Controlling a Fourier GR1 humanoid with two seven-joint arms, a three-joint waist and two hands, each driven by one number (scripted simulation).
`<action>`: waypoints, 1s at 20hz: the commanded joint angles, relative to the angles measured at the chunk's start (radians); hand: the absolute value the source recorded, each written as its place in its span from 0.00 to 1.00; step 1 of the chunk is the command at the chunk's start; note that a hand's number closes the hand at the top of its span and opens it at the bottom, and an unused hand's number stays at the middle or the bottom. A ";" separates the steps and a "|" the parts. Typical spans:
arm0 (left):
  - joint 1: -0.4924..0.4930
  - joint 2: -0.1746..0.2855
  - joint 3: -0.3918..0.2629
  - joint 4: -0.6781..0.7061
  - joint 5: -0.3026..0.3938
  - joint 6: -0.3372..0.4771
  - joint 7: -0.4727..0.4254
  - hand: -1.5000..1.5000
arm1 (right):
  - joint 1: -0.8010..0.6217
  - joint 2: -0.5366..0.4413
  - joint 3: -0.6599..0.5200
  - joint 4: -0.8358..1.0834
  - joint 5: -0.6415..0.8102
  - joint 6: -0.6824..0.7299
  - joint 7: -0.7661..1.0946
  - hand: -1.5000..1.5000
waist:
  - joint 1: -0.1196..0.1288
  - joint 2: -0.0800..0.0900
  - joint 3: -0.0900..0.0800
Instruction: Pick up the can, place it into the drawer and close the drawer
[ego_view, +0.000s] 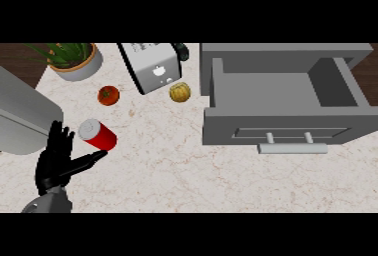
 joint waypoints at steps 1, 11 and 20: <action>0.006 -0.015 -0.012 0.067 0.011 -0.013 -0.050 0.00 | -0.055 0.034 0.038 -0.023 0.056 -0.034 0.030 0.00 | 0.004 0.000 0.000; -0.159 0.038 0.035 0.377 0.069 -0.055 -0.187 0.00 | -0.038 -0.025 -0.067 -0.050 -0.095 -0.007 0.108 0.00 | -0.001 0.000 0.000; -0.271 0.055 0.068 0.555 0.131 -0.114 -0.271 1.00 | 0.020 0.045 -0.064 -0.022 -0.043 0.078 0.032 0.00 | -0.006 0.001 0.000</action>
